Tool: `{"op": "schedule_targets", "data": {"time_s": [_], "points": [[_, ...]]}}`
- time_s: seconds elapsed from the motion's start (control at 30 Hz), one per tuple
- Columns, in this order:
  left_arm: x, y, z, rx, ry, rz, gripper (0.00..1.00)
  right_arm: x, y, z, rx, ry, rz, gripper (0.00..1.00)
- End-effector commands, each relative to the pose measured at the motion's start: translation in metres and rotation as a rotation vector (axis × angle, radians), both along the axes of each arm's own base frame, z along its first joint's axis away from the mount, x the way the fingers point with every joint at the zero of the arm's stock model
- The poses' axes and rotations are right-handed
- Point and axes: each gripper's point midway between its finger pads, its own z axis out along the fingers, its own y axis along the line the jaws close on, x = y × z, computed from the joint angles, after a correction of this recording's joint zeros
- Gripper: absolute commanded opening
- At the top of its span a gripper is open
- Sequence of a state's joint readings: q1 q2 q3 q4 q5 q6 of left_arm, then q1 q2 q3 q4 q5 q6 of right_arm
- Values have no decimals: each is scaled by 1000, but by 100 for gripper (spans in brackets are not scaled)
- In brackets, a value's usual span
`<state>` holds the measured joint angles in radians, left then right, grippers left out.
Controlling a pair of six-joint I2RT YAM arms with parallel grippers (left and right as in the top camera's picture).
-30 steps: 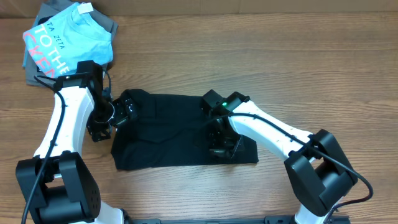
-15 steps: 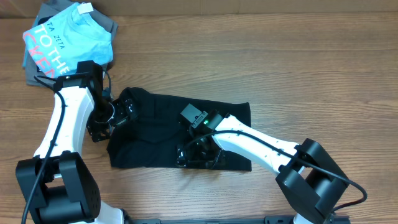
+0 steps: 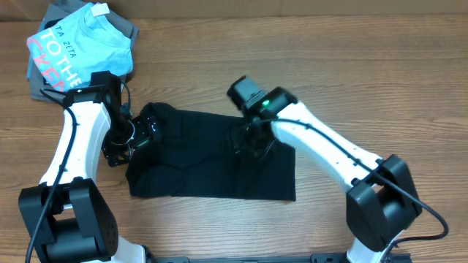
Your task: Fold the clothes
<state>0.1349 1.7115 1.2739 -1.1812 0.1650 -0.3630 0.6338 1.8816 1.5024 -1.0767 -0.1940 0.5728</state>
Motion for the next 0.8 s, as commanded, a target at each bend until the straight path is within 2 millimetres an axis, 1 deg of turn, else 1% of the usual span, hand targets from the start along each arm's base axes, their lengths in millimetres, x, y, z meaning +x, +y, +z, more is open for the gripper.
{"op": "schedule_targets", "data": {"time_s": [0.0, 0.03, 0.07, 0.17, 0.33, 0.6, 0.67, 0.77], "points": [[-1, -4, -3, -14, 8, -27, 100, 17, -10, -5, -5, -32, -12, 12], [-1, -4, -3, -15, 8, -27, 100, 22, -12, -10, -4, -30, -27, 8], [-1, -4, -3, -14, 7, -27, 100, 25, -12, -13, -2, -28, -32, 6], [-1, -4, -3, -14, 7, -27, 100, 33, -7, -27, 16, -21, -35, 4], [-1, -4, -3, -14, 7, -27, 100, 46, 10, -38, 79, -42, -33, 4], [-1, -4, -3, -14, 6, -30, 100, 61, 18, -67, 89, -47, -60, 5], [-1, -4, -3, -14, 6, -30, 100, 63, 19, -72, 90, -48, -63, 5], [0, -4, -3, -14, 3, -30, 100, 70, 23, -74, 106, -71, -62, 6]]}}
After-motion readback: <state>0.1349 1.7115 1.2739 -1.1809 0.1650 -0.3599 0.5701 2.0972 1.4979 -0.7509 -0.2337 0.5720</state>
